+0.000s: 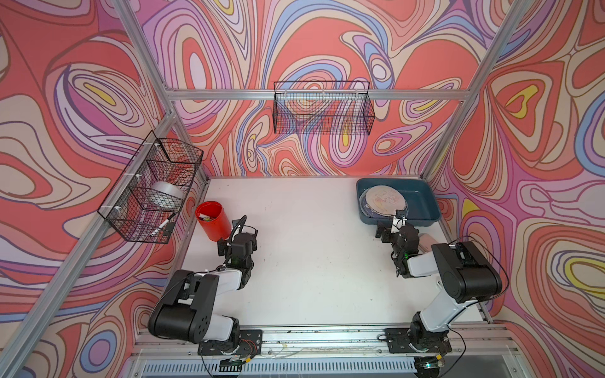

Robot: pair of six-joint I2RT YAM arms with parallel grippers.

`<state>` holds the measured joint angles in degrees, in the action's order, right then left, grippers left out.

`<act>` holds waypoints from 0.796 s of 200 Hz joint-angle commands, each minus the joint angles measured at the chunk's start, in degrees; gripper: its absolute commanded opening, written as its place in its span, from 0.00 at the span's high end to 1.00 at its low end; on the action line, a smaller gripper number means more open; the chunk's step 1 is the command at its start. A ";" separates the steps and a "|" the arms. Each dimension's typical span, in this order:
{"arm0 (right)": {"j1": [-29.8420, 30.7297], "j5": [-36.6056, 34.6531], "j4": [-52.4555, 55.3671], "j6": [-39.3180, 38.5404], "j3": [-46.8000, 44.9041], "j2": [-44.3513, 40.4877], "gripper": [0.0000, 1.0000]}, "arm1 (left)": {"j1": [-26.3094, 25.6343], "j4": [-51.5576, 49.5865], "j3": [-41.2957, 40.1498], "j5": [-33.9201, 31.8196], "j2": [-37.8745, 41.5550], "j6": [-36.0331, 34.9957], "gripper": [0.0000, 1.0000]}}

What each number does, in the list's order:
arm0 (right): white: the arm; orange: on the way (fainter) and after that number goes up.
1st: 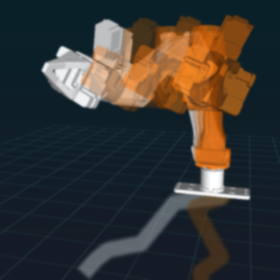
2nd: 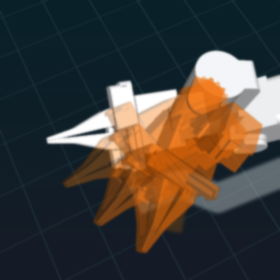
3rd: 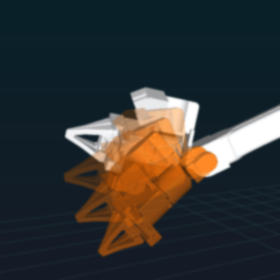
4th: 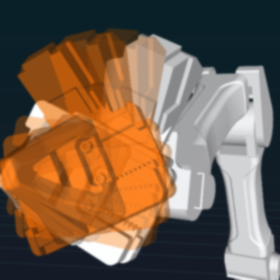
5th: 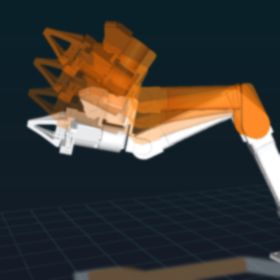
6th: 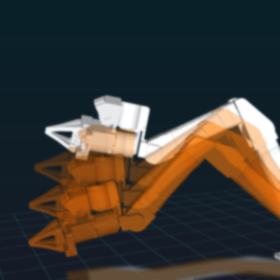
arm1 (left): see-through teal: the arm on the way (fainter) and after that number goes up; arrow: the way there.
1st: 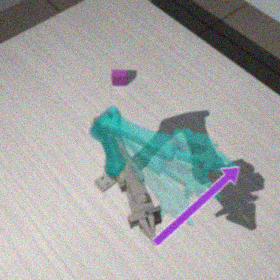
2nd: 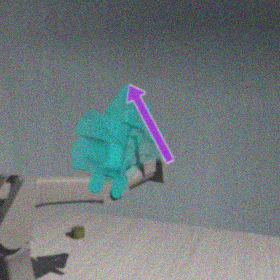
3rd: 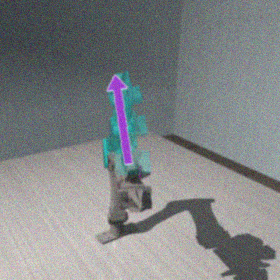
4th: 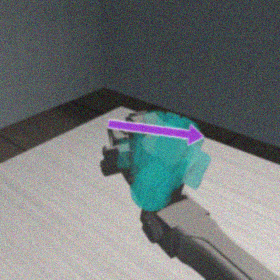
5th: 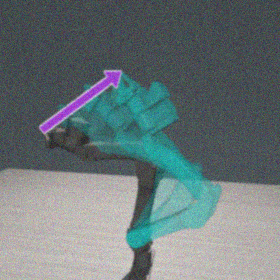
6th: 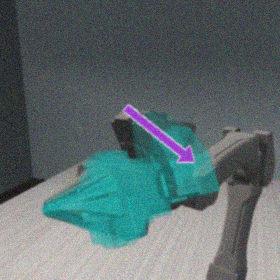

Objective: Put the coasters into the storage box
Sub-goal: Reset both arms

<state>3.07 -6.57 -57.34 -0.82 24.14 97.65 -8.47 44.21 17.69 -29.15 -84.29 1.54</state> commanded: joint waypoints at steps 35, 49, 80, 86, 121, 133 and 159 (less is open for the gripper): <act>-0.37 0.85 -1.27 -0.05 0.91 0.53 0.02 | 2.14 13.68 2.01 10.36 -5.66 -2.44 0.00; -0.35 0.86 -1.19 0.02 0.89 0.53 0.02 | 2.78 8.91 2.68 11.86 -3.77 -1.17 0.00; -0.35 0.89 -1.11 0.00 0.89 0.53 0.02 | 3.10 9.41 2.94 11.62 -4.42 -0.89 0.00; -0.40 0.86 -1.11 0.01 0.85 0.53 0.02 | 3.11 11.03 2.72 11.60 -4.90 -1.32 0.00; -0.67 1.47 -0.40 0.15 1.20 0.53 0.02 | 3.11 10.92 2.61 11.66 -4.79 -1.36 0.00; -0.71 1.47 -0.53 0.14 1.21 0.48 0.02 | 3.11 10.50 2.70 11.63 -4.58 -1.19 0.00; -0.73 1.47 -0.58 0.14 1.11 0.53 0.02 | 3.15 10.75 2.63 11.65 -4.71 -1.24 0.00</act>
<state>2.63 -6.09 -57.47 -0.82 24.32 97.65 -5.67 52.56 19.64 -17.98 -88.75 0.64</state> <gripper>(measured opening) 0.984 0.998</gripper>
